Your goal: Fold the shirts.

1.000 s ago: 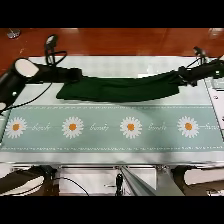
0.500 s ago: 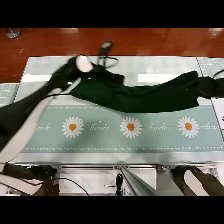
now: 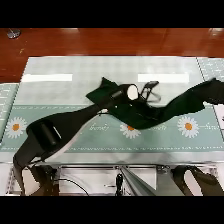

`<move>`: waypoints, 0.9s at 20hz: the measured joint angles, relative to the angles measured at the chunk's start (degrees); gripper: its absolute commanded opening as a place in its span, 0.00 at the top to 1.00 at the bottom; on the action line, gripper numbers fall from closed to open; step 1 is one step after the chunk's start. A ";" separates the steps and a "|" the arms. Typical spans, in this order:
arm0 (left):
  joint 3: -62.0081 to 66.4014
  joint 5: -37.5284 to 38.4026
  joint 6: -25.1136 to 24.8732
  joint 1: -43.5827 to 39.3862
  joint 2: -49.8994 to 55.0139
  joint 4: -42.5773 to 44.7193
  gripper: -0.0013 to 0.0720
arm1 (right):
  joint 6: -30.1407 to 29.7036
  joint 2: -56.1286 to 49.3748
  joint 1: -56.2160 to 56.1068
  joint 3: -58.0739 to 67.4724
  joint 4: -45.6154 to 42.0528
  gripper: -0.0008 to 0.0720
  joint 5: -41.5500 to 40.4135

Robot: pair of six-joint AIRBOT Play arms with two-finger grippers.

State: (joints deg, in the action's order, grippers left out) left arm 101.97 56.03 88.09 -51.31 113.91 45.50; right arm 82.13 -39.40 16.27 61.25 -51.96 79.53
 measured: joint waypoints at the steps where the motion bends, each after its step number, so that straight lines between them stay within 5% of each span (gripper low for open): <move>1: 0.70 0.59 -0.39 -0.02 0.24 -1.25 0.95 | 0.02 0.09 0.00 -0.02 0.26 0.95 -0.11; 9: 4.57 8.15 -0.79 21.84 -8.44 0.31 0.95 | -0.42 -4.15 -5.55 1.70 3.37 0.95 -3.63; 18: 3.61 13.86 -0.98 49.40 -35.43 13.27 0.95 | -0.44 -39.19 -32.35 22.47 4.90 0.95 -13.90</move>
State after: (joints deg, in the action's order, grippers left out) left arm 105.58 69.89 87.11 -1.91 78.48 58.76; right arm 81.69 -78.59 -16.08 83.72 -47.07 65.63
